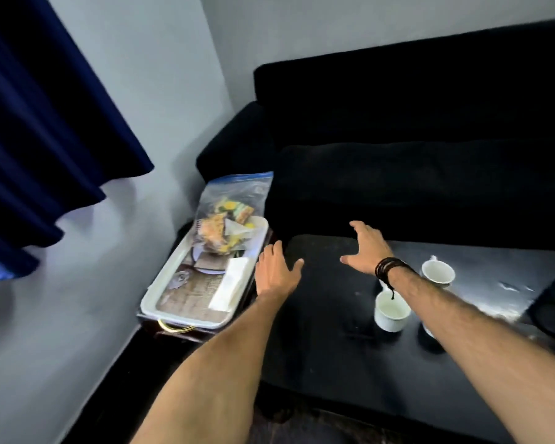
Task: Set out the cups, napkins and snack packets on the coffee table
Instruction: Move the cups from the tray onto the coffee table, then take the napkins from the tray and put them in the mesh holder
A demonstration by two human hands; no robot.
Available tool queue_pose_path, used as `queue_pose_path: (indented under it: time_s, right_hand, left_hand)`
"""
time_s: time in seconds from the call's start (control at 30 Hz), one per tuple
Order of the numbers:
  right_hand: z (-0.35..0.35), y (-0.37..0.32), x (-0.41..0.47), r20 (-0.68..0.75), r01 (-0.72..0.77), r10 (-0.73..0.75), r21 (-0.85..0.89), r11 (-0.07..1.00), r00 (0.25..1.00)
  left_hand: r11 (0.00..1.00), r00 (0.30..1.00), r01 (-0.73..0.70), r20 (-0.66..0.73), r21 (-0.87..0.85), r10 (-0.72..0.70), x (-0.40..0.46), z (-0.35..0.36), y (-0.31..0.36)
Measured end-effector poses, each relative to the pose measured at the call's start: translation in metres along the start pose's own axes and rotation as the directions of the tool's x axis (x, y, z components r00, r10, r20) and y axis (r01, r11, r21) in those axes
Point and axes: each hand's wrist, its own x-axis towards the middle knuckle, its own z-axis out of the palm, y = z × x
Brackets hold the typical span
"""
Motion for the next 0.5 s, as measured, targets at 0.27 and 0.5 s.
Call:
queue_pose_path:
  time_s: [0.27,0.5]
  right_hand:
    - [0.071,-0.081,-0.007,0.214,0.069,-0.072,0.018,0.997,0.974]
    - [0.120,-0.150,0.006,0.223,0.171,-0.156,-0.049,0.984,0.962]
  left_hand:
    - [0.978,0.979,0.202,-0.014,0.053,-0.202,-0.021,-0.021,-0.111]
    - [0.945,0.954,0.259,0.103,0.201,-0.283,-0.034,-0.008,-0.155]
